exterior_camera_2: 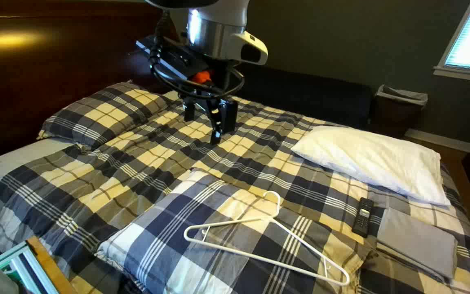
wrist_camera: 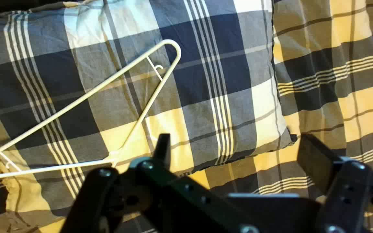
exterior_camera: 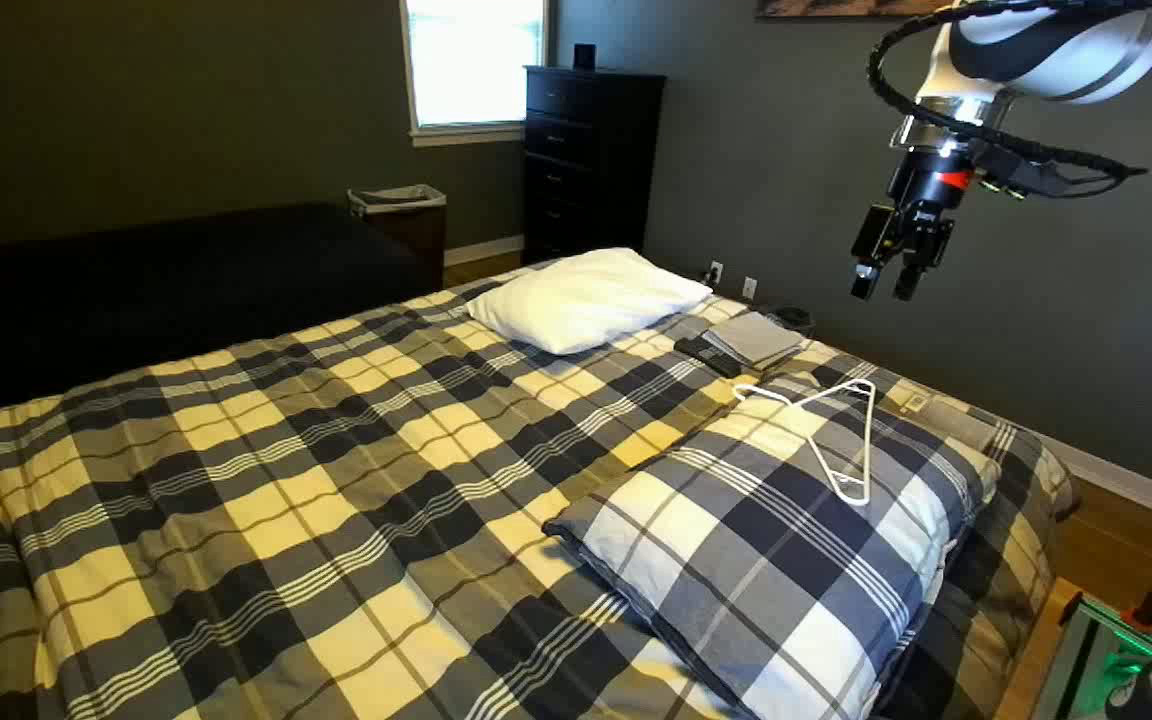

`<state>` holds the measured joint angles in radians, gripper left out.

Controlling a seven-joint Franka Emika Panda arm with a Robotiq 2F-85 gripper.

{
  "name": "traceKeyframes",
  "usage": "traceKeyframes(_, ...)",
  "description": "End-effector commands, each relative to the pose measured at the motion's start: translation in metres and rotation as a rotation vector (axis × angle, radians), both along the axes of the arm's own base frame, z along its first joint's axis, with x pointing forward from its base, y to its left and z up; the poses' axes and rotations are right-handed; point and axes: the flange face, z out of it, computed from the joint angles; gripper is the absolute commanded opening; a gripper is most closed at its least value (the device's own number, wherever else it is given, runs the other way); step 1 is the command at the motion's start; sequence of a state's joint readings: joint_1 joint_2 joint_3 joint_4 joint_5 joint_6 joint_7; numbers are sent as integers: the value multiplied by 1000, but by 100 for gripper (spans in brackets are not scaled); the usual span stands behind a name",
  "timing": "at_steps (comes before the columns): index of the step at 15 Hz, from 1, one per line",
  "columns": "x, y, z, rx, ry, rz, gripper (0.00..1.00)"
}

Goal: Put the hanger on the bed

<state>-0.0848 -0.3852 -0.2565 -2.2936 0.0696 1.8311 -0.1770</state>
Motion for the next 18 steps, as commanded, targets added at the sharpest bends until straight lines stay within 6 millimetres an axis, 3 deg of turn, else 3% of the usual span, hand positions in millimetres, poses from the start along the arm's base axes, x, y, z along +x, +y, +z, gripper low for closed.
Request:
traceKeyframes(1, 0, 0, 0, 0, 1, 0, 100)
traceKeyframes(5, 0, 0, -3, -9, -7, -3, 100)
traceKeyframes(9, -8, -18, -33, -121, -45, -87, 100)
traceKeyframes(18, -48, -52, -158, -176, -99, -295, 100)
